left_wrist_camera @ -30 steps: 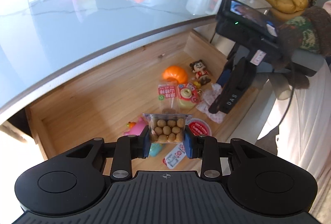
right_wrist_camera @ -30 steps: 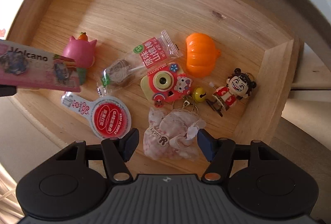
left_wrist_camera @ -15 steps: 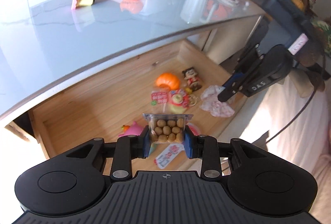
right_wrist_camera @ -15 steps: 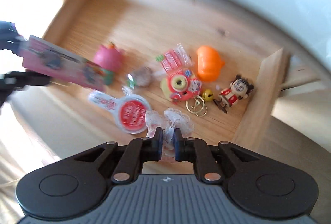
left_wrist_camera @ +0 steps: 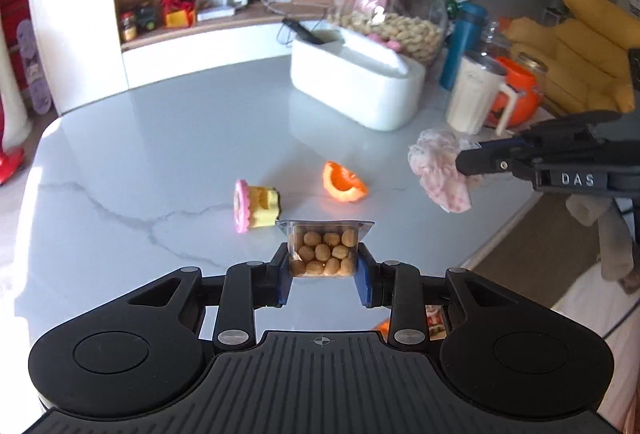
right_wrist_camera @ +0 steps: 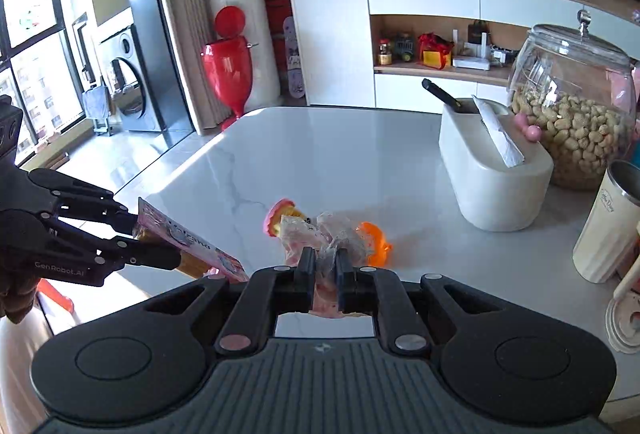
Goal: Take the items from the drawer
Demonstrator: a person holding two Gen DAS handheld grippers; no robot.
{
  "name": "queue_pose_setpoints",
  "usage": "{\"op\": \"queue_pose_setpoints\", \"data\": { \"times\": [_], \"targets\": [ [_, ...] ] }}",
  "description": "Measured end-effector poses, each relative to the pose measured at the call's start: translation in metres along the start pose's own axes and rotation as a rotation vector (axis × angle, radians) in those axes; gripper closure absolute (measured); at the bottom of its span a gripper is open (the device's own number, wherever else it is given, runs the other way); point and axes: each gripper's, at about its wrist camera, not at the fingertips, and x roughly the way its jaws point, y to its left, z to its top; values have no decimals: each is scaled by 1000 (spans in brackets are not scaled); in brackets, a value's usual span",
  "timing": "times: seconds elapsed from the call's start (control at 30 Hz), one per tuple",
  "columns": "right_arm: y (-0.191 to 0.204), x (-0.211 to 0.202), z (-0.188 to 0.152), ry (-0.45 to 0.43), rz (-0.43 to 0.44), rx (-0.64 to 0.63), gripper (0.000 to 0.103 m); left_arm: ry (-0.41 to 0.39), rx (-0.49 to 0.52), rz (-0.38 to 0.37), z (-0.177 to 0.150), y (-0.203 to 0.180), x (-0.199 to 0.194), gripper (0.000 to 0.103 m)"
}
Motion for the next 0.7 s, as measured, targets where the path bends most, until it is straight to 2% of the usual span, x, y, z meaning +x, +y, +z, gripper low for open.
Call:
{"op": "queue_pose_setpoints", "data": {
  "times": [0.07,0.13,0.27,0.43,0.47,0.53,0.7],
  "targets": [
    [-8,36,-4,29,-25,27,93,38,-32,13,5,9,28,68],
    [-16,71,-14,69,-35,46,93,66,-22,25,3,13,52,67],
    [-21,110,-32,113,-49,44,93,49,3,66,0,12,83,67],
    [-21,119,-44,99,-31,26,87,57,37,93,-17,14,94,67],
    [-21,116,-44,94,-28,15,82,65,50,103,-21,15,94,66],
    [-19,110,-45,81,-28,-9,78,83,63,119,-29,22,88,66],
    [-21,91,-47,34,-16,-9,78,98,64,111,-46,37,57,67]
  ]
}}
